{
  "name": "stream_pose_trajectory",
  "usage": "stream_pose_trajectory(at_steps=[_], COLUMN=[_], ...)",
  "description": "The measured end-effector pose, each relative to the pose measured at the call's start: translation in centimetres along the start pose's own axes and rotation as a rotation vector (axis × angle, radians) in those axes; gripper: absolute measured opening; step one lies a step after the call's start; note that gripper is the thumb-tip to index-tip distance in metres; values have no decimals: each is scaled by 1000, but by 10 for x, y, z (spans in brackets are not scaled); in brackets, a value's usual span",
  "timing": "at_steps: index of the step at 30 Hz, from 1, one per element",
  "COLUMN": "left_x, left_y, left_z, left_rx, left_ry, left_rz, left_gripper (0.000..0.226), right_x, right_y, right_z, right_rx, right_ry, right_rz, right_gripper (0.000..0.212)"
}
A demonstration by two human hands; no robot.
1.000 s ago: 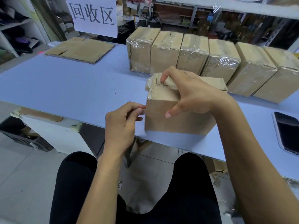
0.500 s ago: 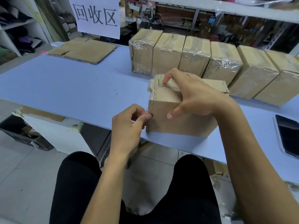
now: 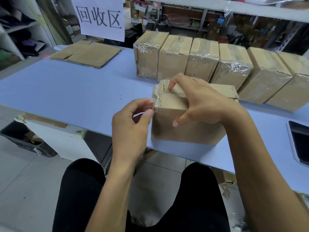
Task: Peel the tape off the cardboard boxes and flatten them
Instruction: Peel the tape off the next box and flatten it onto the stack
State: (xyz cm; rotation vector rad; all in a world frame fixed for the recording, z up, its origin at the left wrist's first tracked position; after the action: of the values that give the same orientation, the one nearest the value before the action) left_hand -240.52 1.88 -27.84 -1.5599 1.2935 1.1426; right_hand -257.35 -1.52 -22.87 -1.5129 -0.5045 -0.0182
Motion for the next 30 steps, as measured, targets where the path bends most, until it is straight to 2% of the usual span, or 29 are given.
stream_pose_trajectory(at_steps=[4,8,10,14,17,19,24,27,28,30], left_x=[-5,-5,-5,-8,-2,2,3,9,9,1], left_y=[8,5,3,8,17,24,25,17,17,20], left_z=[-1,-11,-20,-48,-67,-72,-77,-80,-79,-74], left_rx=[23,7,74,312,441,491,428,352,357,371], left_ry=[90,111,120,135,2,-60,-106,-145,-143,-56], left_rz=[-126,-80,-80,-94,4,5,-60,-92,-94,-98], left_gripper=[31,23,24,21,9,12,24,51,53,38], right_x=[1,1,0,0,1,1,0,0,0,-1], right_y=[0,0,0,0,0,0,0,1,1,0], right_z=[1,1,0,-3,-2,-3,-5,-6,-6,-6], right_rx=[-13,-5,0,9,10,11,2,-9,-10,-18], right_ry=[-6,-1,7,8,-11,-9,-7,-13,-12,-11], right_rz=[21,9,8,28,27,30,46,55,57,52], right_gripper=[87,86,85,85,86,87,87,87,87,87])
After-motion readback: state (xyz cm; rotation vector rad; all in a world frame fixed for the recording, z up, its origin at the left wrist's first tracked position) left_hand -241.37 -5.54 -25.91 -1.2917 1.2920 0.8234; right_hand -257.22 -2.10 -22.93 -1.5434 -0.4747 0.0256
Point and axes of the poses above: each hand's wrist, its own z-axis away from the middle knuckle, its own y-axis out of the palm, x = y × z, the point moved 9 cm from there along -z, towards the middle knuckle
